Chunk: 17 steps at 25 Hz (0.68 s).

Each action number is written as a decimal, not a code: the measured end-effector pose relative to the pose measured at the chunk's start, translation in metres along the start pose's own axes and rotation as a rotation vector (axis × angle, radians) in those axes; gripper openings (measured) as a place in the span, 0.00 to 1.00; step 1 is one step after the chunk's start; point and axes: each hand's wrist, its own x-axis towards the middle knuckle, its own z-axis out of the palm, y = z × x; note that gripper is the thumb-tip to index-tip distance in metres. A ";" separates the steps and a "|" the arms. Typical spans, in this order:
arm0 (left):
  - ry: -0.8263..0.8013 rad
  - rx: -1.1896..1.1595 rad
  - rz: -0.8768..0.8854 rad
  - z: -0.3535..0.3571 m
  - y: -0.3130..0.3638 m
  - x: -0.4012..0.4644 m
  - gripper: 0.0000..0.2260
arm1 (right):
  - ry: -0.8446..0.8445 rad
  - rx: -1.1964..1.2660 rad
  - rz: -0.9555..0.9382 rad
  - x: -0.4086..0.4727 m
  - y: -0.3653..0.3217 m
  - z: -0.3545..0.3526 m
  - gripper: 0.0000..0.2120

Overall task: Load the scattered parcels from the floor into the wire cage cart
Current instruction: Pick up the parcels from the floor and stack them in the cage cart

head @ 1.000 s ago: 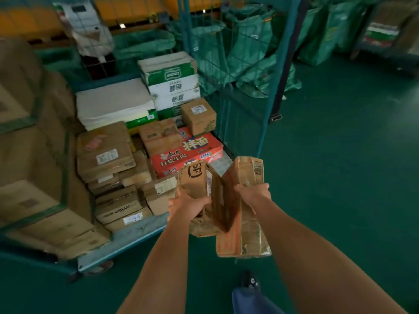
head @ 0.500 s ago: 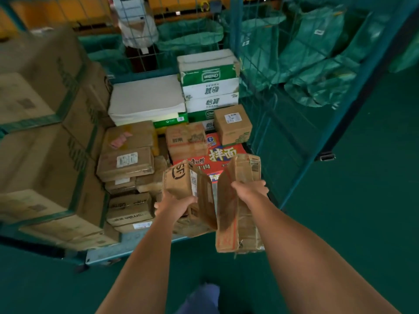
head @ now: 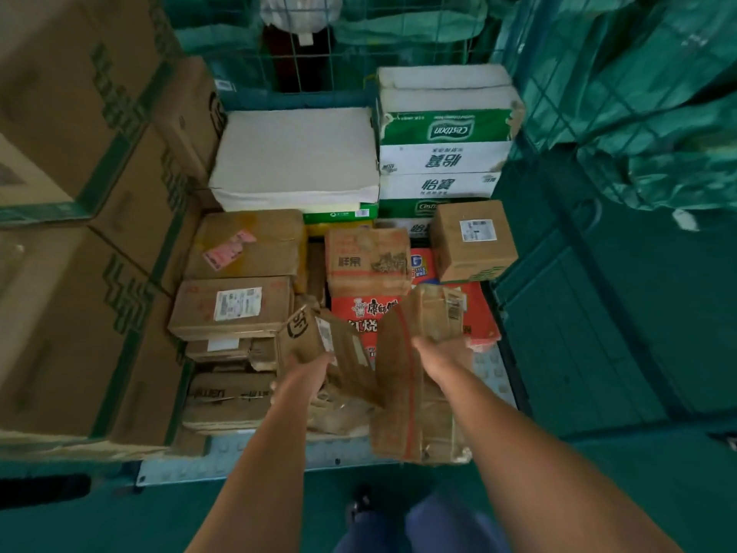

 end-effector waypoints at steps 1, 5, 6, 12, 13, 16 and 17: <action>0.007 -0.031 -0.010 -0.001 0.012 -0.006 0.47 | -0.015 0.016 0.003 0.013 -0.007 0.006 0.45; 0.085 -0.023 -0.036 -0.003 0.053 0.016 0.38 | 0.015 0.086 0.134 0.080 -0.031 0.033 0.41; 0.113 0.002 -0.038 -0.002 0.061 0.019 0.36 | 0.021 0.099 0.179 0.092 -0.033 0.038 0.40; 0.140 -0.052 -0.040 0.024 0.099 0.056 0.38 | -0.071 0.179 0.476 0.165 -0.023 0.073 0.42; 0.154 -0.034 -0.044 0.027 0.105 0.062 0.38 | -0.103 0.245 0.487 0.181 -0.011 0.090 0.44; 0.216 0.109 -0.021 0.029 0.117 0.082 0.40 | -0.209 0.380 0.543 0.211 0.020 0.134 0.47; 0.217 0.153 -0.006 0.029 0.122 0.090 0.42 | -0.277 0.416 0.548 0.208 0.017 0.140 0.38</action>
